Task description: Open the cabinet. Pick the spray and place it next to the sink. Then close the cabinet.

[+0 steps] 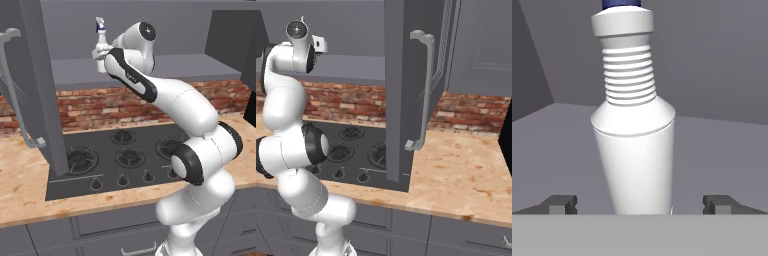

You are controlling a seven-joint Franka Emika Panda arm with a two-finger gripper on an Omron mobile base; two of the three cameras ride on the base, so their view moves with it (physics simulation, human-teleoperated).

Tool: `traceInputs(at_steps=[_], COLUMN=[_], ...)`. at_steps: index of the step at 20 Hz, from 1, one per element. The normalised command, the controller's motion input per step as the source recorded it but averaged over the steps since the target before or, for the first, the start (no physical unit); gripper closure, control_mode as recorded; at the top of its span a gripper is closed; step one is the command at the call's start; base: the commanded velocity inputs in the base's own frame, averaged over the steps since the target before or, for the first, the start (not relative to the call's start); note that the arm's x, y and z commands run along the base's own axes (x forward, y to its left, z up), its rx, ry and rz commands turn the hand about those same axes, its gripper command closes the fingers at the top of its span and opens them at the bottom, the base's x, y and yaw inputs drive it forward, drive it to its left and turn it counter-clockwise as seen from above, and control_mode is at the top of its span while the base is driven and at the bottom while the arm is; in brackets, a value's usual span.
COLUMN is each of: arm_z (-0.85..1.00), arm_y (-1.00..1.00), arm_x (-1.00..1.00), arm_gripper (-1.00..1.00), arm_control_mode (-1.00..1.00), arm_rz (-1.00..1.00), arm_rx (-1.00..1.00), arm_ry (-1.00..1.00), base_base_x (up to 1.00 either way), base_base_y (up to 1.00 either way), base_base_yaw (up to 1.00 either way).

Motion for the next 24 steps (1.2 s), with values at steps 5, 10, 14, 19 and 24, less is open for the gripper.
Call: traceInputs(at_steps=[5,10,14,19,24], arm_z=[0.0,0.0,0.0,0.0,0.0], arm_y=[0.0,0.08,0.14,0.14,0.01], arm_x=[0.19,0.1,0.0,0.0,0.08], arm_gripper=[-1.0,-1.0,-1.0,-1.0,-1.0], arm_control_mode=[-1.0,-1.0,-1.0,-1.0,-1.0], arm_rz=[0.0,0.0,0.0,0.0,0.0], arm_rx=[0.0,0.0,0.0,0.0,0.0], arm_ry=[0.0,0.0,0.0,0.0,0.0], base_base_x=[0.0,0.0,0.0,0.0,0.0], base_base_y=[0.0,0.0,0.0,0.0,0.0], base_base_yaw=[0.0,0.0,0.0,0.0,0.0])
